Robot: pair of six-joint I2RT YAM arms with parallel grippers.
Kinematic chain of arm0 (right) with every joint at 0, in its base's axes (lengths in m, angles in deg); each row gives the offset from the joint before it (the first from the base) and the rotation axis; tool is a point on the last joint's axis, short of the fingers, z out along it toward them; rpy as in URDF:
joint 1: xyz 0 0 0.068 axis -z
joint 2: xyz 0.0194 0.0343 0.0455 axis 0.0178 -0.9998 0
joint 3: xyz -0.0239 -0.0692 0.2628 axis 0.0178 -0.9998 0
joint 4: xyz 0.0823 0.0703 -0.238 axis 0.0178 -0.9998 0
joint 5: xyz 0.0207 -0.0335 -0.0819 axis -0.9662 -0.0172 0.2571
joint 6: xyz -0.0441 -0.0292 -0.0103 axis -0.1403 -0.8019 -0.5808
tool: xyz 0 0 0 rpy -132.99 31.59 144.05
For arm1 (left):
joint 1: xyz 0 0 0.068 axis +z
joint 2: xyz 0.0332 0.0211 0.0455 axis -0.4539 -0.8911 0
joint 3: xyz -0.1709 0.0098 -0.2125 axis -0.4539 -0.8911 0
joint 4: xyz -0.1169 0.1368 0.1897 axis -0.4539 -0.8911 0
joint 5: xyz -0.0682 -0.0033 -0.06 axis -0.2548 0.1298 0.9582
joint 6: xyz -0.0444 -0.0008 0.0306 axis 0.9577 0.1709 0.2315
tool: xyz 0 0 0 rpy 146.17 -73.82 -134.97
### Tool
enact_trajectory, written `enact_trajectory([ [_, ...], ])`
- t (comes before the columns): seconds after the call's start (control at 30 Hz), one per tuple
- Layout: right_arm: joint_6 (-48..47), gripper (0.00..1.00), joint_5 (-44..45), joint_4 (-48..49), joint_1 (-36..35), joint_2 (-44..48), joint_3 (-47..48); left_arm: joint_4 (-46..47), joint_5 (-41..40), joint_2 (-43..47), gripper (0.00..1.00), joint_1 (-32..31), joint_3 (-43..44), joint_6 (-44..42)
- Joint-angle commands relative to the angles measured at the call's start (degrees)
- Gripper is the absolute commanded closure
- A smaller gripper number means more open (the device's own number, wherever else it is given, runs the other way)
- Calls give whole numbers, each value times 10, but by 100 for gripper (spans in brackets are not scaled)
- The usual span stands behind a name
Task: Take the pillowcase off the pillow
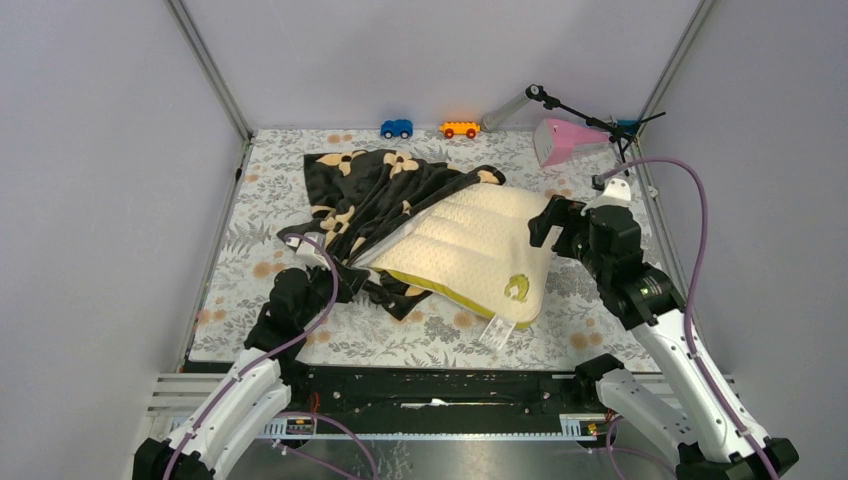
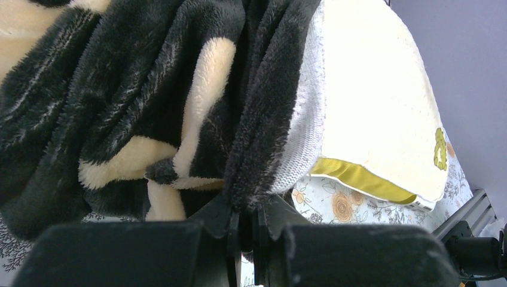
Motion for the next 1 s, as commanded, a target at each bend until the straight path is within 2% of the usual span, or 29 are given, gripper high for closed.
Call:
enact_trajectory([
  [0.0,-48,0,-40,60,2,7,28,42,-3,20,100,4,7,-6],
  [0.17,-5,0,-227,92,0,-85,26,48,3,14,100,4,9,-5],
  [0.23,1,0,-248,116,-19,-106,10,47,5,11,100,4,10,-6],
  [0.3,-28,0,-220,129,-75,-121,3,46,4,12,100,4,9,-7],
  [0.4,-105,0,-125,119,-216,-163,12,50,1,13,100,4,5,-6],
  [0.53,-168,0,-68,81,-308,-244,42,56,7,4,100,4,5,-4],
  [0.67,-205,0,-39,82,-333,-285,46,55,13,-2,100,4,9,-5],
  [0.83,-227,0,-20,118,-338,-318,43,49,5,8,100,4,8,-8],
  [0.97,-251,1,-15,144,-339,-380,67,54,7,4,100,4,8,-3],
])
